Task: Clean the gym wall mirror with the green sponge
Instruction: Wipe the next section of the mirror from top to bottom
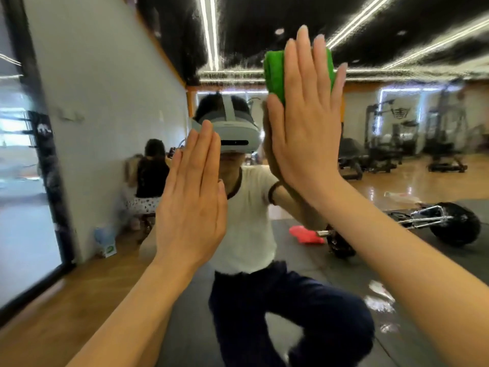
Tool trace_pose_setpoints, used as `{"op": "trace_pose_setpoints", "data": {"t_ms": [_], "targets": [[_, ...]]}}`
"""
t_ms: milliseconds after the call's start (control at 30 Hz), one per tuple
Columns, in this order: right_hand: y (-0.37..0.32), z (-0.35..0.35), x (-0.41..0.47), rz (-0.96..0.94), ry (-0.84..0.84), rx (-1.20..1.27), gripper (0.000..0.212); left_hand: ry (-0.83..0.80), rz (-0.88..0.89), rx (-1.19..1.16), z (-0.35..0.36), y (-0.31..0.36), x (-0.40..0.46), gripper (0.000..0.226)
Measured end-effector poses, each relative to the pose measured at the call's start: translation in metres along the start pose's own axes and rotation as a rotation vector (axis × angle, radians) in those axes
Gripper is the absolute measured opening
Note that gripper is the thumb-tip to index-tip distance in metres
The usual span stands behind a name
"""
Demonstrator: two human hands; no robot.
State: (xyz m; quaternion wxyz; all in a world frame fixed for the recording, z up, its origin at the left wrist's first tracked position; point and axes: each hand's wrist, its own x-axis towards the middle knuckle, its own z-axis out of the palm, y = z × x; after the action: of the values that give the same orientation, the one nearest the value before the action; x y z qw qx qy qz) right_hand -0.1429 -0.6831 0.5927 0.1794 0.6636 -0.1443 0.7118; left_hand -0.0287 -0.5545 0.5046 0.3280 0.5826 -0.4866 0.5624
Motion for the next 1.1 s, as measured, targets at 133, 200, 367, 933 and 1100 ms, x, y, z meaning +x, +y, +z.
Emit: {"op": "trace_pose_setpoints", "data": {"t_ms": [133, 200, 367, 933, 1100], "targets": [[0.001, -0.02, -0.105, -0.055, -0.153, 0.001, 0.059, 0.009, -0.005, -0.007, 0.0, 0.001, -0.001, 0.059], [0.006, -0.04, -0.172, -0.104, -0.274, -0.031, 0.06, 0.006, -0.005, 0.0, 0.0, 0.001, 0.0, 0.06], [0.021, -0.037, -0.121, -0.182, -0.265, -0.055, 0.058, -0.007, -0.028, -0.008, -0.004, 0.004, 0.001, 0.06], [0.057, -0.03, -0.034, -0.052, -0.138, 0.016, 0.055, -0.021, 0.014, 0.006, 0.015, 0.036, 0.005, 0.061], [0.055, -0.03, -0.063, 0.069, -0.089, 0.02, 0.055, -0.009, 0.015, 0.014, 0.016, 0.037, 0.004, 0.058]]}}
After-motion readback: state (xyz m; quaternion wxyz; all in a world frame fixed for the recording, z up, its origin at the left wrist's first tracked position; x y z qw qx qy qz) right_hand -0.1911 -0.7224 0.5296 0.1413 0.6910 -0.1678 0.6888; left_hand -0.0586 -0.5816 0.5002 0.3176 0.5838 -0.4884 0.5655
